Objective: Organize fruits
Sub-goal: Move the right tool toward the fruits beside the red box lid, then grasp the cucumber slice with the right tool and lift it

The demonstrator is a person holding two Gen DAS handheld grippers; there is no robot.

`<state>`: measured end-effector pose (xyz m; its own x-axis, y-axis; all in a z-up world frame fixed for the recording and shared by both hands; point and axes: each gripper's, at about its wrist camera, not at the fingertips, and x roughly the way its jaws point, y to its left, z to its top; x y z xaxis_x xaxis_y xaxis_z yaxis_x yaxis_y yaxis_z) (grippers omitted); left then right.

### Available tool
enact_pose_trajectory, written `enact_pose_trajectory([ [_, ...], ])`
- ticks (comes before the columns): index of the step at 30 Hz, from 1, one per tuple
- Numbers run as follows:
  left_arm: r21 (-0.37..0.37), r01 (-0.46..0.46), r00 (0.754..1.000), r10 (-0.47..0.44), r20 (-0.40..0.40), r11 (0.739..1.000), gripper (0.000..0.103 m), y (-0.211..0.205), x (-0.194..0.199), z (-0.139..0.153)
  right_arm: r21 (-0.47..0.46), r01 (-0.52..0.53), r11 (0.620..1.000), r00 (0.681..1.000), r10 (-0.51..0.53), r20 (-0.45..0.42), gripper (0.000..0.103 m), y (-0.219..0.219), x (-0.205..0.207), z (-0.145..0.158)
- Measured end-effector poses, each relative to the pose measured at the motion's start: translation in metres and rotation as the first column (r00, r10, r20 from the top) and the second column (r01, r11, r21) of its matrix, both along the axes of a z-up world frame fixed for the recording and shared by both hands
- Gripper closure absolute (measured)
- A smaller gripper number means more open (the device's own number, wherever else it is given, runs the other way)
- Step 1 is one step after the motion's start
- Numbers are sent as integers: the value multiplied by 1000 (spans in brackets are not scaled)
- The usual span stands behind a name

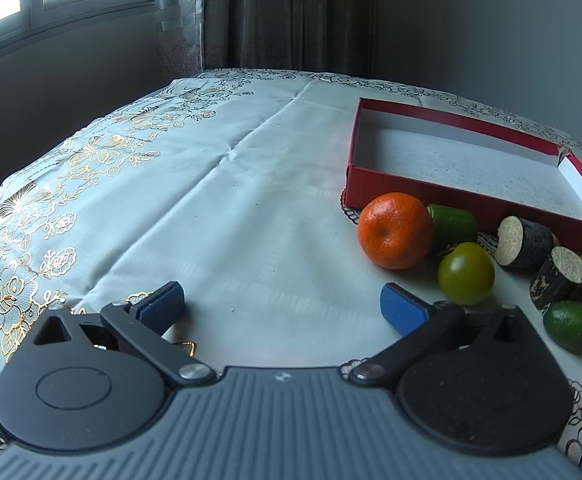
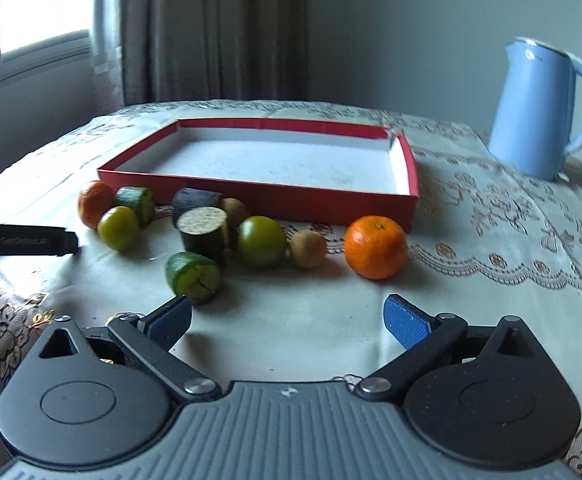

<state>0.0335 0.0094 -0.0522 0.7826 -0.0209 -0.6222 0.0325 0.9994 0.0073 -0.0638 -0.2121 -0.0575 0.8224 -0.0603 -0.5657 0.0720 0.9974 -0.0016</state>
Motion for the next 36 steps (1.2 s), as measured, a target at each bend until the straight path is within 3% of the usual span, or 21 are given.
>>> enact_pose_trajectory([
  [19, 1, 0, 1000, 0, 0, 1000, 0, 0, 0, 0, 37, -75, 997, 996, 72, 59, 2, 10, -5, 4],
  [20, 0, 0, 1000, 0, 0, 1000, 0, 1, 0, 0, 38, -82, 996, 995, 80, 58, 5, 11, -5, 4],
  [22, 0, 0, 1000, 0, 0, 1000, 0, 1, 0, 0, 40, -91, 995, 995, 89, 46, 26, 13, -3, 4],
  [24, 0, 0, 1000, 0, 0, 1000, 0, 1, 0, 0, 50, -97, 994, 995, 96, 28, 34, 15, 0, 2],
  [30, -3, 1, 1000, -1, 0, 1000, 0, -1, 1, 0, 47, -151, 987, 988, 150, 34, 35, 25, 5, 3],
  [33, -4, 2, 1000, -2, 0, 1000, 0, -2, 2, 0, 44, -175, 984, 985, 174, 22, 46, 29, 11, 3],
  [36, -4, 2, 1000, -2, 0, 1000, 0, -2, 2, 0, 33, -180, 983, 984, 180, 8, 48, 32, 20, 2],
])
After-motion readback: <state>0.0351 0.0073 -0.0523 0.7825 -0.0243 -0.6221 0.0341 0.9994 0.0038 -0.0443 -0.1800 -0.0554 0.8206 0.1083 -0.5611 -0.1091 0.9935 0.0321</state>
